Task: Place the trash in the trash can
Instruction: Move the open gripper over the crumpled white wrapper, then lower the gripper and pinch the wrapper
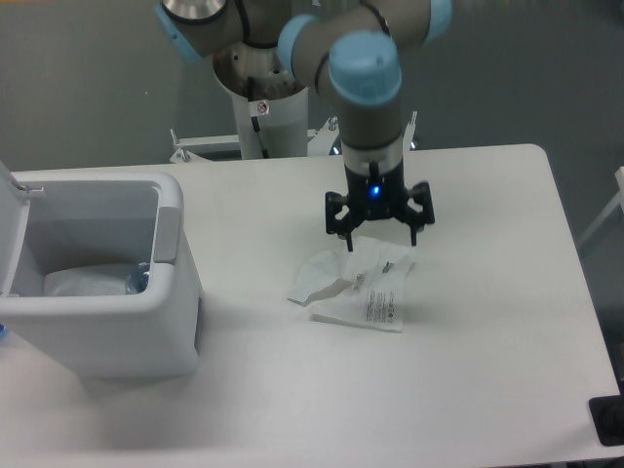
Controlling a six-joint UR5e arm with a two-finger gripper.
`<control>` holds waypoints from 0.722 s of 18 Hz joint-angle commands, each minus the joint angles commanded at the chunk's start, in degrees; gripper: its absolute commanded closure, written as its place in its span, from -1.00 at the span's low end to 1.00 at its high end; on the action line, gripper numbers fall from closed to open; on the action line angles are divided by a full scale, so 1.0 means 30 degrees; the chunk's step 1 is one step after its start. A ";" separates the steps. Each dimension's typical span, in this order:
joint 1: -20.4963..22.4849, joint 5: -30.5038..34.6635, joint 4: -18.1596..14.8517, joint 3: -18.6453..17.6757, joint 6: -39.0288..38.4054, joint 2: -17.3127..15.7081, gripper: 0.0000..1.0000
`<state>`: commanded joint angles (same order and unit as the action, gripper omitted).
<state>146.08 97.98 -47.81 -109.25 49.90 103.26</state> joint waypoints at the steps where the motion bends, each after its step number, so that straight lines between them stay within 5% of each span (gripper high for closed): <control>1: -0.0088 0.0151 -0.0029 -0.0058 0.0471 0.0351 -1.00; 13: -0.0236 0.0211 -0.0088 -0.1055 0.4020 0.2317 -1.00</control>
<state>145.37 98.61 -48.08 -112.41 61.96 110.21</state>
